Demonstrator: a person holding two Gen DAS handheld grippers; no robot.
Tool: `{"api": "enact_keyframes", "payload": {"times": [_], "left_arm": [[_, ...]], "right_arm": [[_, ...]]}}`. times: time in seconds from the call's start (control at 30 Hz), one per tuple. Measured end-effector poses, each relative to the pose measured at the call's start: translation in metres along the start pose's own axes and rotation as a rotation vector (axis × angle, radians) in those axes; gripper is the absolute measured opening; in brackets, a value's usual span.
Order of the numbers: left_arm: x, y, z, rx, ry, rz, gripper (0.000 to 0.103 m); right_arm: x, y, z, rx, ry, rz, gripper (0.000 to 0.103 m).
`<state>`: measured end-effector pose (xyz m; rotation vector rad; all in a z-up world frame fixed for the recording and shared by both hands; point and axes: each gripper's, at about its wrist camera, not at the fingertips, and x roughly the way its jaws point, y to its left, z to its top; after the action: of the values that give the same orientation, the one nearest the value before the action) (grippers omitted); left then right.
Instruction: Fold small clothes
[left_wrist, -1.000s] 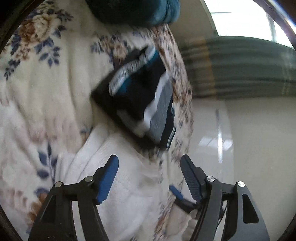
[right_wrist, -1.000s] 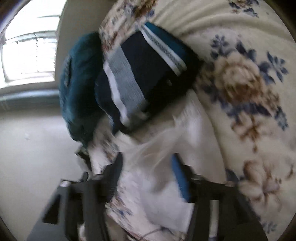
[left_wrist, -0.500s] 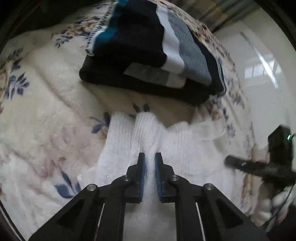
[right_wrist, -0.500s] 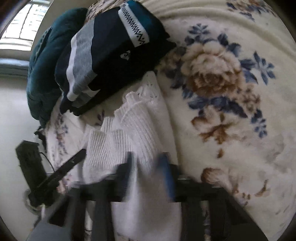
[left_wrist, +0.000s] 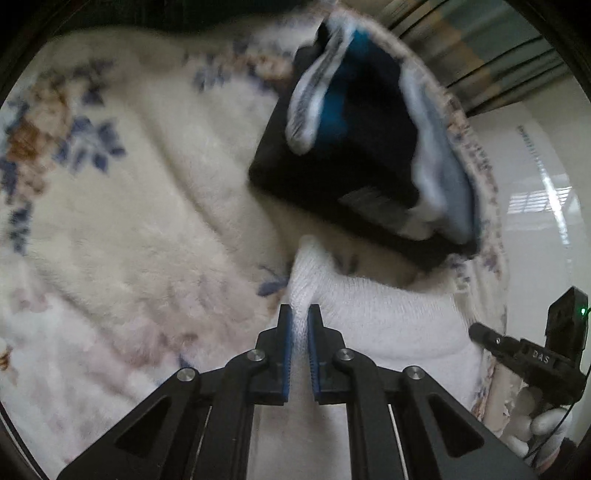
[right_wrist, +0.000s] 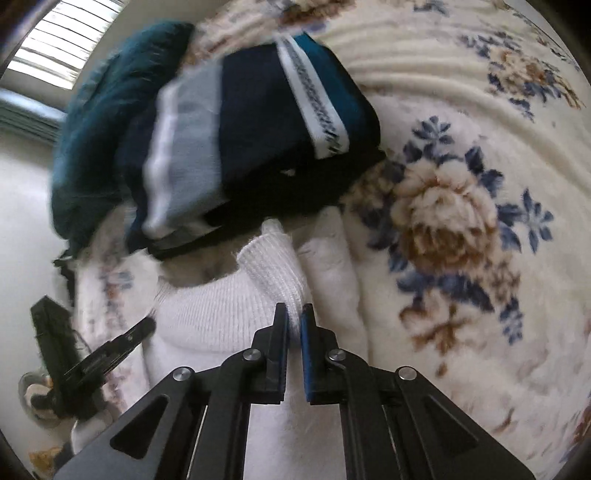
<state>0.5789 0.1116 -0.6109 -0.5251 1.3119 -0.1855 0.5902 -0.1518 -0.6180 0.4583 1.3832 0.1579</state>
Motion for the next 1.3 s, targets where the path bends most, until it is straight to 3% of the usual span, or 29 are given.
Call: {"api": "enact_keyframes", "payload": {"times": [0.1, 0.17, 0.23, 0.27, 0.3, 0.4, 0.5, 0.63, 0.7, 0.77, 0.93, 1.1, 1.17, 1.2, 1.3], "left_arm": [[0.021, 0.012, 0.003, -0.065, 0.084, -0.04, 0.009], [0.013, 0.017, 0.002, -0.108, 0.091, -0.104, 0.015], [-0.001, 0.021, 0.001, -0.138, 0.078, -0.171, 0.041], [-0.009, 0.022, 0.001, -0.137, 0.06, -0.194, 0.067], [-0.018, 0.022, 0.0, -0.124, 0.038, -0.212, 0.072], [-0.043, 0.02, -0.012, -0.091, 0.027, -0.128, 0.072], [-0.066, 0.031, -0.048, -0.056, 0.001, -0.024, 0.076], [-0.036, 0.079, -0.096, -0.163, 0.103, 0.02, 0.076], [-0.025, 0.095, -0.102, -0.205, 0.079, -0.033, 0.081], [-0.022, 0.105, -0.099, -0.278, 0.03, -0.157, 0.103], [-0.02, 0.129, -0.099, -0.582, -0.087, -0.227, 0.103], [-0.019, 0.133, -0.09, -0.683, -0.043, -0.229, 0.103], [-0.031, 0.118, -0.074, -0.643, -0.059, -0.206, 0.101], [-0.039, 0.102, -0.064, -0.577, -0.091, -0.183, 0.1], [-0.062, 0.042, -0.032, -0.262, -0.153, -0.073, 0.098]], "right_arm": [[0.032, -0.003, 0.01, -0.022, 0.102, -0.066, 0.009], [0.028, -0.004, 0.01, -0.032, 0.118, -0.036, 0.015], [0.016, -0.007, 0.008, -0.03, 0.117, 0.012, 0.031], [0.009, -0.011, 0.005, -0.025, 0.105, 0.03, 0.038], [0.001, -0.015, 0.003, -0.024, 0.092, 0.047, 0.04], [-0.011, -0.019, -0.004, -0.037, 0.104, 0.04, 0.041], [-0.022, -0.022, -0.015, -0.042, 0.102, 0.06, 0.047], [-0.019, -0.018, -0.032, -0.067, 0.128, 0.066, 0.049], [-0.014, -0.016, -0.038, -0.081, 0.137, 0.05, 0.049], [-0.008, -0.014, -0.042, -0.088, 0.144, 0.032, 0.049], [-0.004, -0.013, -0.044, -0.076, 0.14, 0.027, 0.05], [-0.012, -0.015, -0.037, -0.04, 0.122, 0.033, 0.05], [-0.017, -0.017, -0.034, -0.03, 0.108, 0.036, 0.05], [-0.02, -0.018, -0.031, -0.03, 0.101, 0.039, 0.05], [-0.022, -0.018, -0.021, -0.03, 0.083, 0.047, 0.05]]}}
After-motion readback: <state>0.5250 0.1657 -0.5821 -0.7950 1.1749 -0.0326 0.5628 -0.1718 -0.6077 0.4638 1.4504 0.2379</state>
